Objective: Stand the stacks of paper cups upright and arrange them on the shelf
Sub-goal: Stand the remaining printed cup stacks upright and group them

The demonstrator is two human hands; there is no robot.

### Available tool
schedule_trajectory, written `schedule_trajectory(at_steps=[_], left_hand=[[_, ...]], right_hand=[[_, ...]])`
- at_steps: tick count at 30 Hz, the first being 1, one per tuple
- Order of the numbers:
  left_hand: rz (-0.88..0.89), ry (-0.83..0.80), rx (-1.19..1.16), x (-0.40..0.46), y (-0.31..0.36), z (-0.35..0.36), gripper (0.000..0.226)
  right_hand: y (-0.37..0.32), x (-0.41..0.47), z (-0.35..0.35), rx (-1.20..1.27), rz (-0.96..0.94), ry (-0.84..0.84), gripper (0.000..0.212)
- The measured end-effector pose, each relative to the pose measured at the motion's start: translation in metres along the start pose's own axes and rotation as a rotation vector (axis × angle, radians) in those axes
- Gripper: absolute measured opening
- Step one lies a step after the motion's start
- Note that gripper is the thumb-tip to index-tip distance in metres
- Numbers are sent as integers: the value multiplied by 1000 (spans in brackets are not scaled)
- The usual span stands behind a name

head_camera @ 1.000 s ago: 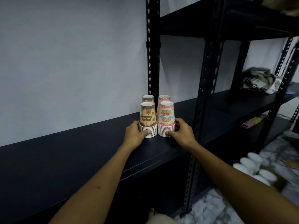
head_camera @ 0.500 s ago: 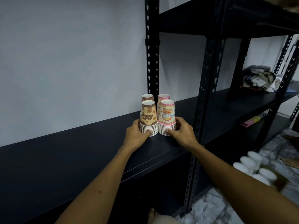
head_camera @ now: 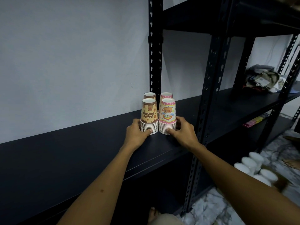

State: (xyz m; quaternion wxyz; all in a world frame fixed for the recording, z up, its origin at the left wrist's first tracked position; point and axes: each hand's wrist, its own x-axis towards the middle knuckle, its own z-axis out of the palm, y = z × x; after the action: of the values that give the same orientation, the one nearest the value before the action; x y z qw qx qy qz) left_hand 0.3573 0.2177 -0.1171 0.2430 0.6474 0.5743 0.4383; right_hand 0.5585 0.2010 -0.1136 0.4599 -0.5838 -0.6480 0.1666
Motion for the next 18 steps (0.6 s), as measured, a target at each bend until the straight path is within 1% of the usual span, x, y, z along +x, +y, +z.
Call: schedule_trajectory(at_steps=[5, 10, 18], left_hand=[[0, 14, 35, -1, 1, 0, 55], [3, -1, 110, -2, 1, 0, 56], [-31, -9, 104, -4, 3, -2, 55]], right_hand=[[2, -1, 3, 15, 10, -11, 67], [3, 0, 3, 36, 27, 10, 65], [2, -3, 5, 53, 16, 10, 65]])
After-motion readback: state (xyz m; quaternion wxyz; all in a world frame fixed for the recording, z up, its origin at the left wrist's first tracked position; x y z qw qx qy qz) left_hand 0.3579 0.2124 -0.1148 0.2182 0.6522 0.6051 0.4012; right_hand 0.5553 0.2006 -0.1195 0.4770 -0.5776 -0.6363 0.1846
